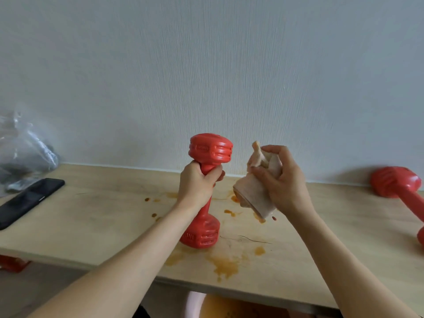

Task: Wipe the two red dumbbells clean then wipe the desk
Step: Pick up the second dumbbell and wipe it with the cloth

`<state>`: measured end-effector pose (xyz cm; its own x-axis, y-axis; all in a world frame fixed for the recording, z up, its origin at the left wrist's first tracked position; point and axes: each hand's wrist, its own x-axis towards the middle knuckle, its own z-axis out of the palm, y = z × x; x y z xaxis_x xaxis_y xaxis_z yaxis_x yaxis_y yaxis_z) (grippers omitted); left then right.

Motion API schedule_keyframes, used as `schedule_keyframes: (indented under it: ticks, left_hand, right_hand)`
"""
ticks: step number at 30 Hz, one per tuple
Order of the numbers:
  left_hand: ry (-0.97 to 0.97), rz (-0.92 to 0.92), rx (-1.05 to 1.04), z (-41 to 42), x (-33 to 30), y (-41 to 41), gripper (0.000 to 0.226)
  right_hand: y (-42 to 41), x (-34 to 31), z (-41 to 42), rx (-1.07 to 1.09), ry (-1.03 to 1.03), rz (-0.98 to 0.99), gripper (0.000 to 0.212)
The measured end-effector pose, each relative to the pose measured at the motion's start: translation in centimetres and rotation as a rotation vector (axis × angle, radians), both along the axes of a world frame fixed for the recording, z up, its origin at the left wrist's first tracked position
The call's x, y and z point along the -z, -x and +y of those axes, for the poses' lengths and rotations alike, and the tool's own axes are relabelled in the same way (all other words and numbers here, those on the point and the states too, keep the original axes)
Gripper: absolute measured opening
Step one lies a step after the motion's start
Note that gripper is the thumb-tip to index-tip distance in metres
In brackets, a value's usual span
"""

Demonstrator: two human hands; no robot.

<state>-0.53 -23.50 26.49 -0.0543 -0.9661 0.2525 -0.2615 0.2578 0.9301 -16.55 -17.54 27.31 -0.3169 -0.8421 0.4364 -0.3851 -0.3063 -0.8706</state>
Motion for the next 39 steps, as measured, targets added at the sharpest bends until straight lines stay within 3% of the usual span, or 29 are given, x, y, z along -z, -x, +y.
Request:
schedule_keyframes:
  ticks: [5,8,13,16,21,24,28,31,39]
  left_hand:
    - [0.017,0.021,-0.082,-0.3,0.5,0.1,0.015]
    - [0.017,0.023,-0.074,-0.1,0.6,-0.2,0.015]
    - [0.052,0.045,-0.062,0.1,0.8,-0.7,0.014]
    - [0.055,0.061,-0.059,-0.1,0.9,-0.8,0.013]
    - [0.076,0.069,-0.096,-0.4,1.0,-0.9,0.004]
    - [0.092,0.032,-0.125,-0.7,1.2,-0.7,0.011]
    - [0.103,-0.06,-0.149,-0.4,1.1,-0.2,0.016]
    - [0.1,-0.172,-0.159,-0.6,1.2,0.0,0.02]
    - [0.129,-0.342,-0.11,-0.8,0.7,1.4,0.012]
  right_hand:
    - [0.1,-0.2,-0.4,-0.149,0.114,-0.237,0.017]
    - [0.4,0.0,-1.0,-0.285,0.113,-0.421,0.023]
    - [0.9,-1.5,-2.3,-0.392,0.078,-0.449,0.036]
    - [0.7,-3.5,-3.3,-0.381,0.173,-0.255,0.039]
    - [-2.8,-2.6,-3.5,-0.214,0.45,0.332,0.039]
    - [-3.7,-1.1,-3.9,-0.09,0.517,0.616,0.047]
    - [-4.1,-1.2,-4.3,-0.058,0.599,0.828,0.041]
    - [-4.0,-1.3,-4.5,-0.013,0.487,0.95,0.057]
    - [-3.2,-1.9,-4.1,-0.099,0.387,0.973,0.043]
